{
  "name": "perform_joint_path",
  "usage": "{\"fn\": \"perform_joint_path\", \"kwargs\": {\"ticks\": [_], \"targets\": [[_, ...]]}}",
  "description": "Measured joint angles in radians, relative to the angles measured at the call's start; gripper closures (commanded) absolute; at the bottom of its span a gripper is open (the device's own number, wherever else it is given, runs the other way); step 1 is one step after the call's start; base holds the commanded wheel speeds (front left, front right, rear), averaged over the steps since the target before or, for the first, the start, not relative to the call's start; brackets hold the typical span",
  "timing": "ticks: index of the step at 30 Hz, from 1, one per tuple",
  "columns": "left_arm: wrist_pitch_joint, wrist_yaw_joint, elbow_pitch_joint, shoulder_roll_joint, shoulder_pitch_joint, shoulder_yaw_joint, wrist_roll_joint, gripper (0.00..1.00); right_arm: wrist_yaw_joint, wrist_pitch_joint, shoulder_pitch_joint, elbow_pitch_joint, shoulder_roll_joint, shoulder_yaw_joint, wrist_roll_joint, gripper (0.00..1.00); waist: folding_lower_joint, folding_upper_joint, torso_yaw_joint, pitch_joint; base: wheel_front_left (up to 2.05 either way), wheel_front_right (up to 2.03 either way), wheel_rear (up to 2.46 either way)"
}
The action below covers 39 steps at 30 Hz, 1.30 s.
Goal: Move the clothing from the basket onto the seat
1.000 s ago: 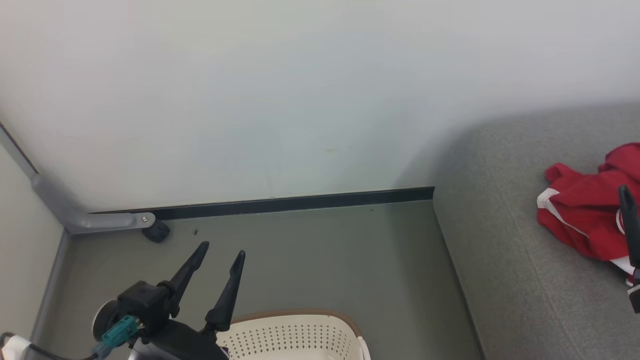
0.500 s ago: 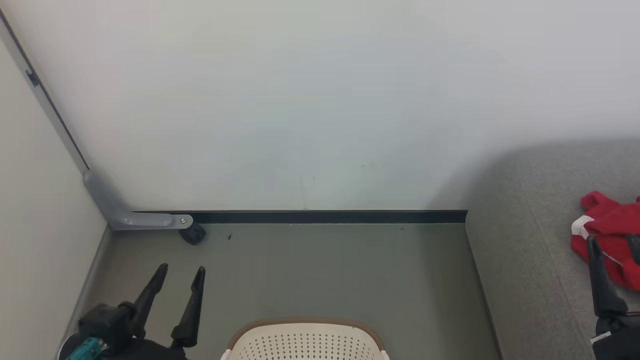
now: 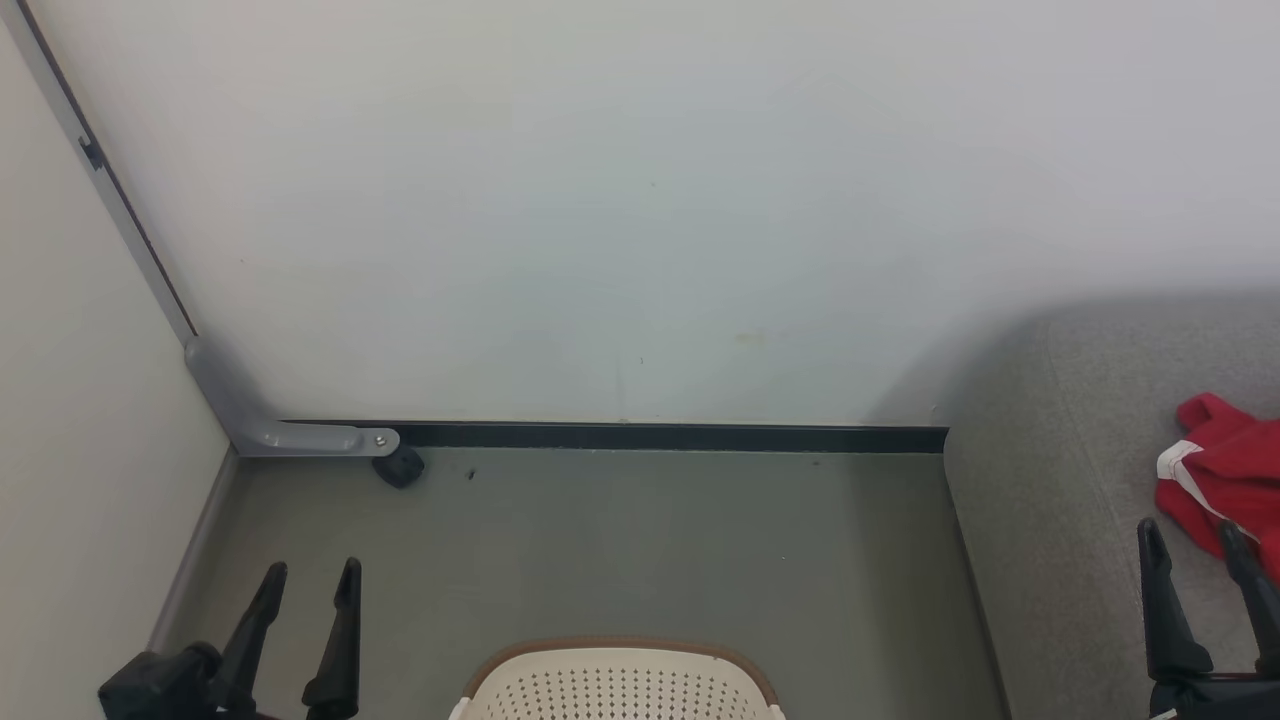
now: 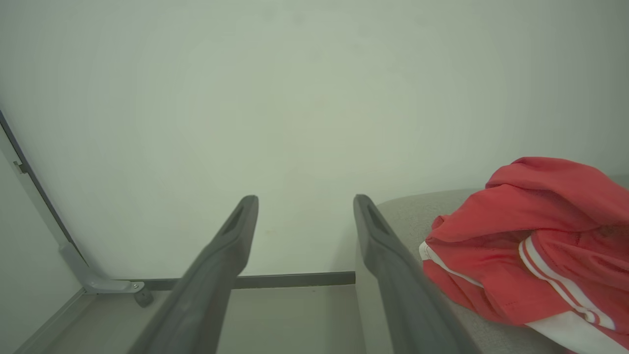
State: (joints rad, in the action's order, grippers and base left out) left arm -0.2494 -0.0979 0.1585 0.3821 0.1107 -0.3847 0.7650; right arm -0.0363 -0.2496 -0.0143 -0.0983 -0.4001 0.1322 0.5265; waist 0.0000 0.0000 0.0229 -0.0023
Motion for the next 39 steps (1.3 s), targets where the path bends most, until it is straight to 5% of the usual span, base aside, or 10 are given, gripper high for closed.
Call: {"fn": "perform_joint_path", "kwargs": {"ticks": [39], "targets": [[0.0,0.02,-0.002,-0.047,-0.019,0.073,-0.036,0.0,0.029,0.0,-0.002,-0.011,0.047,0.004,-0.058,0.0,0.0,0.0001,-0.023,0.002,0.0,0.0,0.0]]}}
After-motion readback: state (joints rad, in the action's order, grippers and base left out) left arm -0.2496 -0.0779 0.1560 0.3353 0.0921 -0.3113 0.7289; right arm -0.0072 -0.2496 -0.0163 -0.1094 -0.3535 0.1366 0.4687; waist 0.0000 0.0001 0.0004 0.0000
